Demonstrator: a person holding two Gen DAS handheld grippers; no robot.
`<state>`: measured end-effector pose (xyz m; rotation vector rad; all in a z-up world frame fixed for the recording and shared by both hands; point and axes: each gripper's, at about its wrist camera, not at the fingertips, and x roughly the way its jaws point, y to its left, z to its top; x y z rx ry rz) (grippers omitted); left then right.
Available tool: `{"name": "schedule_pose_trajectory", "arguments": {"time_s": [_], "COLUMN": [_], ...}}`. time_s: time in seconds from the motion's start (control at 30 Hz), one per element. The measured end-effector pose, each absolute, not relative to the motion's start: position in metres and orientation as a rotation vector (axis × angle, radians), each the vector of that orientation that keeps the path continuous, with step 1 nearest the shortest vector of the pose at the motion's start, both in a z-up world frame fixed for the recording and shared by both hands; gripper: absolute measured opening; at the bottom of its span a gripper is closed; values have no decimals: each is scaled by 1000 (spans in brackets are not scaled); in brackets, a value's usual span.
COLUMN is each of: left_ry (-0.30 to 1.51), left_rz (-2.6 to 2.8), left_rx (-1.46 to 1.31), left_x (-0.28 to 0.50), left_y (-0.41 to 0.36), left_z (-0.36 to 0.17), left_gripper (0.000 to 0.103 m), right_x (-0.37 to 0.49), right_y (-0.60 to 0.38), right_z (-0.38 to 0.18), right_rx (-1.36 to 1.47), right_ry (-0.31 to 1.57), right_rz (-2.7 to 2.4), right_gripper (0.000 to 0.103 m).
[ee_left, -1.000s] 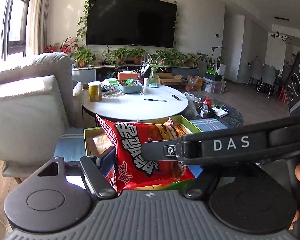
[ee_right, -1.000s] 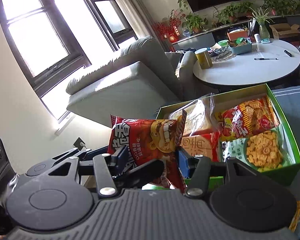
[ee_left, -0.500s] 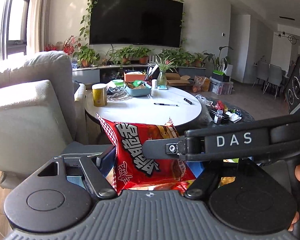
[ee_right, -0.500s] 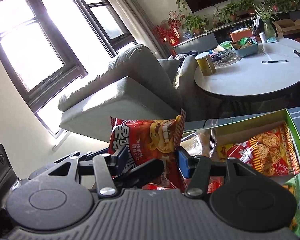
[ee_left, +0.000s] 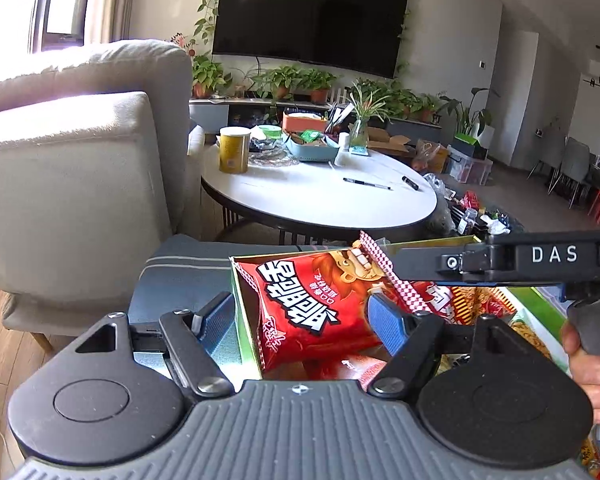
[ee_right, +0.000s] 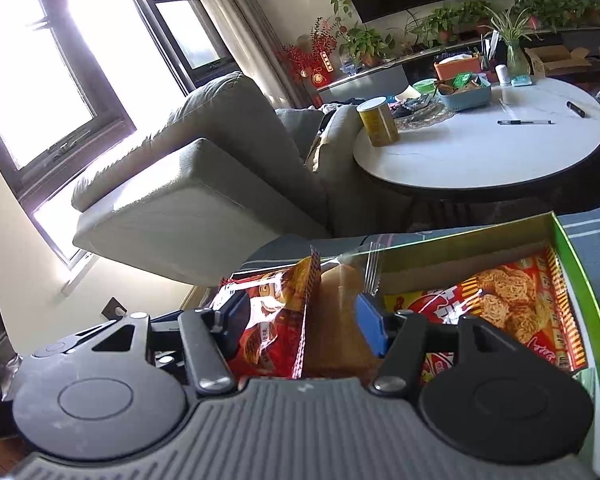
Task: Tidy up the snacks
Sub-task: 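Carry the red chip bag over the box and lower it inside, then open the right gripper and withdraw from the box, then reach the left gripper down and grasp the brown snack bag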
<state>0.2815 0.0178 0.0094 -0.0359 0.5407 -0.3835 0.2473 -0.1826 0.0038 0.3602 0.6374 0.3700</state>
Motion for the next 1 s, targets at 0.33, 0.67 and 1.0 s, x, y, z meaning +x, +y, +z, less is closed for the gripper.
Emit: {"name": "schedule_pose_trajectory", "arguments": {"time_s": [0.33, 0.67, 1.0], "left_ry": [519, 619, 810], "left_rz": [-364, -217, -128], "left_rx": [-25, -11, -82], "left_x": [228, 161, 96], "left_y": [35, 58, 73], "left_z": [30, 23, -10], "left_gripper": [72, 73, 73], "right_x": [201, 132, 84], "right_y": [-192, -202, -202], "right_z": [23, 23, -1], "right_rx": [350, 281, 277], "right_ry": [631, 611, 640], "right_rz": [366, 365, 370], "right_gripper": [76, 77, 77]}}
